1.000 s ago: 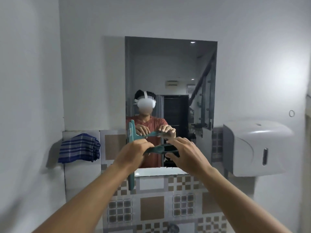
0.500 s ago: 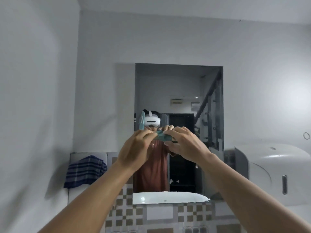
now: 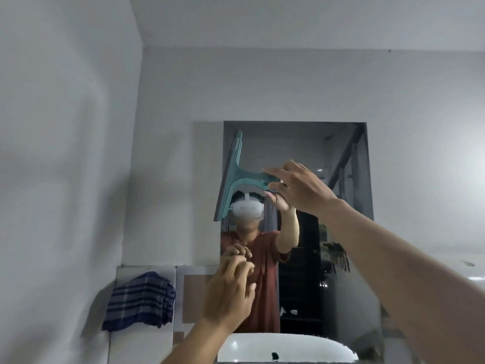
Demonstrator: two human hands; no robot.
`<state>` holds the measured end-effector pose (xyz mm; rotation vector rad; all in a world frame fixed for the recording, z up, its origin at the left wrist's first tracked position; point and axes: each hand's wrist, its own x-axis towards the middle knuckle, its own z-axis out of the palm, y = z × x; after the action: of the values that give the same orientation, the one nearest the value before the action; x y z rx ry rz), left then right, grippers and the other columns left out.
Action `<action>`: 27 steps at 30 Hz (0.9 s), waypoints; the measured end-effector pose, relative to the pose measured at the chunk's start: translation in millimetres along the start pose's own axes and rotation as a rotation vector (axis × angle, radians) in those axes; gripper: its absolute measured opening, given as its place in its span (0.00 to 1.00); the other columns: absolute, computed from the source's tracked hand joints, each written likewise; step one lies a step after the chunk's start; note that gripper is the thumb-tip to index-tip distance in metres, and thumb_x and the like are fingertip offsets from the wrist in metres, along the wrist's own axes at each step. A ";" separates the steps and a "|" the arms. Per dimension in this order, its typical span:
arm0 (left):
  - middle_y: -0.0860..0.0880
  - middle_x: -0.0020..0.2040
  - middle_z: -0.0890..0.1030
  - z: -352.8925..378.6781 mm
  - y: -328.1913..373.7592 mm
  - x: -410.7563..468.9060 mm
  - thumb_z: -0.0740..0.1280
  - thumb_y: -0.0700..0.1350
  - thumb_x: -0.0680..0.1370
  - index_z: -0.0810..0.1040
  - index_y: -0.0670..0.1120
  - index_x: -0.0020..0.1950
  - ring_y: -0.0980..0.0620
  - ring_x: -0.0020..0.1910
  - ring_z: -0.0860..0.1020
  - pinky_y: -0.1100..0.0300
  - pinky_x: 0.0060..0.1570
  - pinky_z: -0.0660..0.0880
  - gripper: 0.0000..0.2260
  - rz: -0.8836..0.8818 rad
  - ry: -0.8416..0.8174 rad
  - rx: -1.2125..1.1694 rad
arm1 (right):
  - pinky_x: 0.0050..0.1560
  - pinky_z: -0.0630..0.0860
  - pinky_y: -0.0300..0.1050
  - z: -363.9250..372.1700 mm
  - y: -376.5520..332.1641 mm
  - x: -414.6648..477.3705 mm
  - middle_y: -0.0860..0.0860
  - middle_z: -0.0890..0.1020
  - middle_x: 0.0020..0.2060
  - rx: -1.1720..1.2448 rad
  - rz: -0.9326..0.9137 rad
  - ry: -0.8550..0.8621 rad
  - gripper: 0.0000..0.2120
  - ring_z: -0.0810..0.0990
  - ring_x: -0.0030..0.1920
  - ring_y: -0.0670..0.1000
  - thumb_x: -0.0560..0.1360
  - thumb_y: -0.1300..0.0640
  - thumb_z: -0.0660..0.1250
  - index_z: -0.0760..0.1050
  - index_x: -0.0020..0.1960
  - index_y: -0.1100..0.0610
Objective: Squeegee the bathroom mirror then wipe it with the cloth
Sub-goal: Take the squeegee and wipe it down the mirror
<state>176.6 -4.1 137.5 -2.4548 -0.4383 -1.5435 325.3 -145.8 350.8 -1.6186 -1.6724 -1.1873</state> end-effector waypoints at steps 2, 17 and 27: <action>0.48 0.70 0.71 6.2 -1.2 14.3 0.72 0.51 0.74 0.73 0.49 0.69 0.48 0.73 0.69 0.55 0.67 0.75 0.24 0.042 -0.034 0.072 | 0.53 0.78 0.50 -5.0 6.5 15.3 0.54 0.76 0.54 -0.024 -0.023 -0.002 0.20 0.77 0.52 0.54 0.81 0.52 0.65 0.72 0.73 0.49; 0.43 0.82 0.53 23.0 -18.5 58.0 0.72 0.59 0.73 0.45 0.57 0.81 0.41 0.80 0.54 0.42 0.76 0.61 0.46 0.023 -0.093 0.269 | 0.51 0.76 0.52 0.4 23.8 57.9 0.50 0.70 0.49 -0.182 -0.064 -0.102 0.18 0.72 0.47 0.51 0.84 0.51 0.59 0.69 0.73 0.43; 0.42 0.80 0.61 21.4 -18.4 57.8 0.75 0.59 0.69 0.51 0.57 0.81 0.39 0.78 0.62 0.41 0.71 0.70 0.48 0.023 -0.082 0.254 | 0.46 0.74 0.49 5.6 30.8 48.9 0.53 0.75 0.52 -0.188 -0.050 -0.050 0.18 0.77 0.47 0.54 0.84 0.50 0.60 0.69 0.73 0.44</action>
<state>211.5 28.0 180.8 -2.3238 -0.5793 -1.2929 349.0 -119.2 396.7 -1.7401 -1.6832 -1.3758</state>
